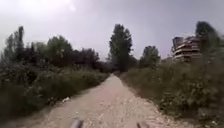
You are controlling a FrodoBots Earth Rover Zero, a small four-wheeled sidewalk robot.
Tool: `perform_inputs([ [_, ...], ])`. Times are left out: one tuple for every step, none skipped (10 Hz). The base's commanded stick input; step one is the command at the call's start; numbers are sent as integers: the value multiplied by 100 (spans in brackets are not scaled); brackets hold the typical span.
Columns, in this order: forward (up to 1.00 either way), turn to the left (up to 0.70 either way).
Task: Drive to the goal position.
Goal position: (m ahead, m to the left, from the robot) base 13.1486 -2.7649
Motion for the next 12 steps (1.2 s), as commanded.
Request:
perform_inputs([
  [85, 0],
  [85, 0],
  [85, 0],
  [85, 0],
  [85, 0],
  [85, 0],
  [85, 0],
  [85, -19],
  [85, -34],
  [85, -32],
  [85, -13],
  [85, 0],
])
